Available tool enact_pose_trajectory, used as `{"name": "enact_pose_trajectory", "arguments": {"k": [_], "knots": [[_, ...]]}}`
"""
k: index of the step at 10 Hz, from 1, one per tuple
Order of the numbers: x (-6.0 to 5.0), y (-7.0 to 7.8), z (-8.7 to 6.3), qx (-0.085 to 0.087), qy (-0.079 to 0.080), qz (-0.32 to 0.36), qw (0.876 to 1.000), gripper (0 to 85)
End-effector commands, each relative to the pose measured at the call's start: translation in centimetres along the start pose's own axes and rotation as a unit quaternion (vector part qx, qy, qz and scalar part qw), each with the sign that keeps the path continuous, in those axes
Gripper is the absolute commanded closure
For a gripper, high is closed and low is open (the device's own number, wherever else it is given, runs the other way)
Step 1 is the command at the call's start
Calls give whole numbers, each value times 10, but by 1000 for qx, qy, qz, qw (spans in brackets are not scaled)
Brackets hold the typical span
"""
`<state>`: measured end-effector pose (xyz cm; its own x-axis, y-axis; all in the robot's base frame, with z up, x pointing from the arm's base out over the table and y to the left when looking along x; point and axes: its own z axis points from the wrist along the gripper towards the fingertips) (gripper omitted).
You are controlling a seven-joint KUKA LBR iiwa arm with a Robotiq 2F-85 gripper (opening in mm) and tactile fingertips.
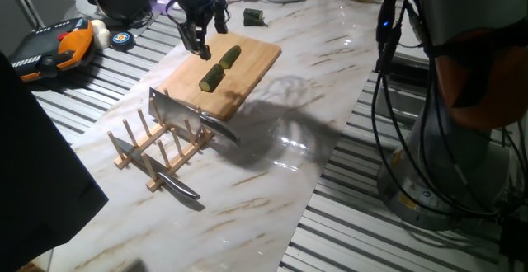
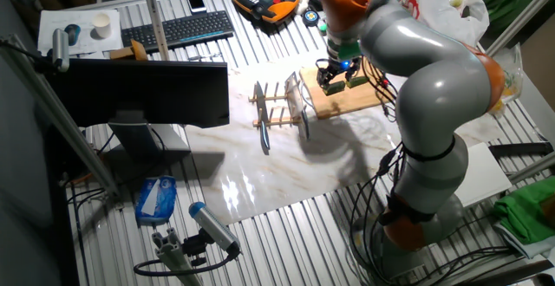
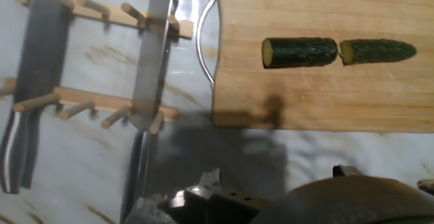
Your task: Cut the cucumber into segments
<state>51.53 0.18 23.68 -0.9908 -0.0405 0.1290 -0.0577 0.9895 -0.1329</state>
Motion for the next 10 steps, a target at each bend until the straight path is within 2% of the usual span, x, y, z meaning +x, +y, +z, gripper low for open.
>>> {"name": "enact_pose_trajectory", "arguments": {"k": [1,4,5,8,10], "knots": [[0,0,0,-1,4,1,1000,43],[1,-2,0,-12,-2,-8,1000,43],[1,-3,0,-31,-2,-6,1000,43],[-1,-1,0,-29,-8,-13,999,43],[-1,-1,0,-37,-17,-14,999,43]]}}
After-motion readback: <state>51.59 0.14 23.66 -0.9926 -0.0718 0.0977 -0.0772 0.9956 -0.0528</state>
